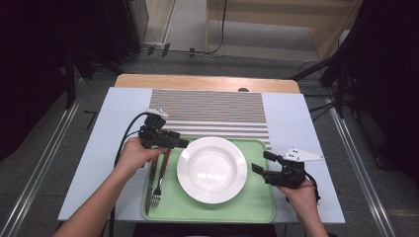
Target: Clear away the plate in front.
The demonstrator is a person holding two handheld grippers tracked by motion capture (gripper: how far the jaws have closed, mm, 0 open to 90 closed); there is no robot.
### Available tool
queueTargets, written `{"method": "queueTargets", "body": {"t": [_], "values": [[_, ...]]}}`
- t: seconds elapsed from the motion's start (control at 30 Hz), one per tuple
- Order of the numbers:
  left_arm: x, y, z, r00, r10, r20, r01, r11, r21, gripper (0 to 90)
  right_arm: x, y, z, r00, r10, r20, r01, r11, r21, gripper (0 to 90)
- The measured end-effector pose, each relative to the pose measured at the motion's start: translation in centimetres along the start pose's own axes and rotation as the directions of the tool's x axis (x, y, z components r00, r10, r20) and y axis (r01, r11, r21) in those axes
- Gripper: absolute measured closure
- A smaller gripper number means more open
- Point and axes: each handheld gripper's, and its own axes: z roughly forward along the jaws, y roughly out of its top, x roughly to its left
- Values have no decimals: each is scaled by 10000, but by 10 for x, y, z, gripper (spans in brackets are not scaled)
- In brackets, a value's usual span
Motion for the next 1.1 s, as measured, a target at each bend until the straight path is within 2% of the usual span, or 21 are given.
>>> {"method": "queueTargets", "body": {"t": [0.17,0.3,0.33,0.4,0.57,0.77,0.9,1.1], "values": [[3,-8,-12,10000,-37,-23,36,9994,-341,349,0,0,0,10000,-19,-24,19,10000,19,266],[7,-16,-18,9998,-57,-195,50,9992,-386,349,0,0,1,10000,-31,-36,31,10000,29,266],[8,-18,-20,9999,-73,-141,68,9992,-385,350,0,0,1,10000,-33,-40,33,10000,15,266],[12,-22,-24,9994,-204,284,222,9978,-619,350,1,0,1,10000,-19,-45,19,10000,21,266],[14,-30,-31,9996,-254,-121,244,9965,-796,350,1,0,1,10000,-33,-50,33,10000,36,266],[14,-39,-33,9986,-193,-499,157,9973,-714,350,1,0,2,9999,-64,-102,65,9999,125,266],[13,-43,-34,9986,-205,-490,163,9963,-839,349,1,0,2,9999,-67,-118,69,9999,135,266],[12,-51,-34,9976,-91,-686,38,9970,-779,350,1,0,3,9998,-132,-169,134,9998,121,266]]}}
